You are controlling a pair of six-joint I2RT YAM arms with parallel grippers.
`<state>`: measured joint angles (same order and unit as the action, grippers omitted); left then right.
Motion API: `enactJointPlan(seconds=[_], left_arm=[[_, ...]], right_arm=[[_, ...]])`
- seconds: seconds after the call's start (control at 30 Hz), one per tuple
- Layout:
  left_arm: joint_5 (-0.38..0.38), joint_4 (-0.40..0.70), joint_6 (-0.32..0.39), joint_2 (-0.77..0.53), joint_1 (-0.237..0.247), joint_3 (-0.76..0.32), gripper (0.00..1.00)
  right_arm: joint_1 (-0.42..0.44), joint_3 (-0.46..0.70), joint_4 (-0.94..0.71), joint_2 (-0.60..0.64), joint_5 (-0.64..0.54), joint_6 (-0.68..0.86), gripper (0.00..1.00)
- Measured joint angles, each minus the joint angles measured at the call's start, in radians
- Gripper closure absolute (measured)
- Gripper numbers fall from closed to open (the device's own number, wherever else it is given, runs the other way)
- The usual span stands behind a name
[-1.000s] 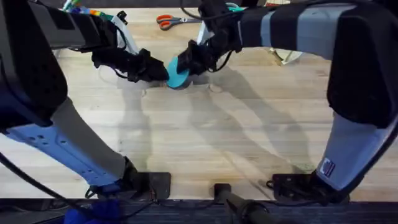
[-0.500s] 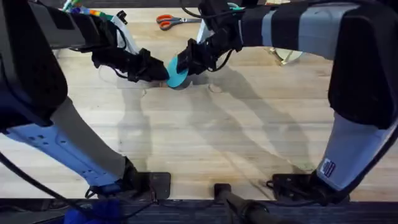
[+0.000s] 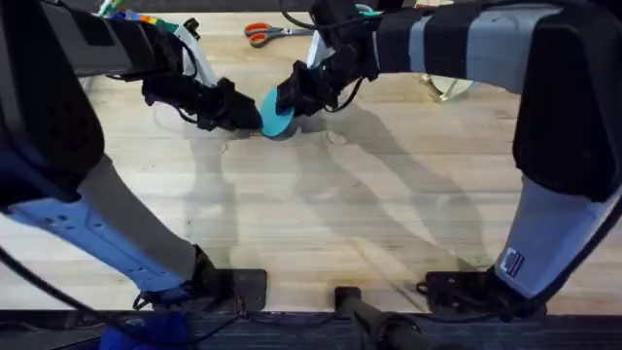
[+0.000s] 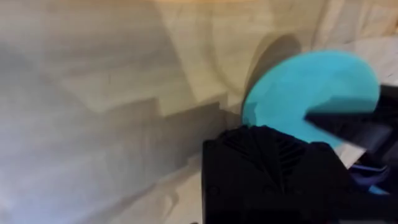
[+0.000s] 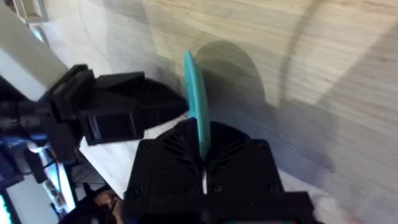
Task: Pick up the plates from the table one by one and place each into a slot on the dish rack.
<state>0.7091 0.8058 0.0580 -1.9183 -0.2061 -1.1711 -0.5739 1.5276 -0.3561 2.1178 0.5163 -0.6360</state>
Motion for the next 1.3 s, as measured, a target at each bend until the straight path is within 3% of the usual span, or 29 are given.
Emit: enactJointPlan(seconds=[0.13,0.43,0.8,1.3], left_arm=[[-0.047,0.060,0.021,0.074,0.004,0.013,0.960],[-0.069,0.117,0.040,0.388,0.006,0.014,0.960],[-0.085,0.236,0.049,0.662,0.006,0.014,0.961],[-0.178,0.375,0.107,0.929,0.006,0.014,0.961]], right_arm=[[0.000,0.000,0.000,-0.002,-0.006,0.039,0.972],[-0.005,-0.002,-0.053,-0.073,-0.102,0.168,0.972],[-0.005,-0.003,-0.230,-0.297,-0.234,0.381,0.972],[-0.005,-0.003,-0.468,-0.593,-0.473,0.600,0.972]])
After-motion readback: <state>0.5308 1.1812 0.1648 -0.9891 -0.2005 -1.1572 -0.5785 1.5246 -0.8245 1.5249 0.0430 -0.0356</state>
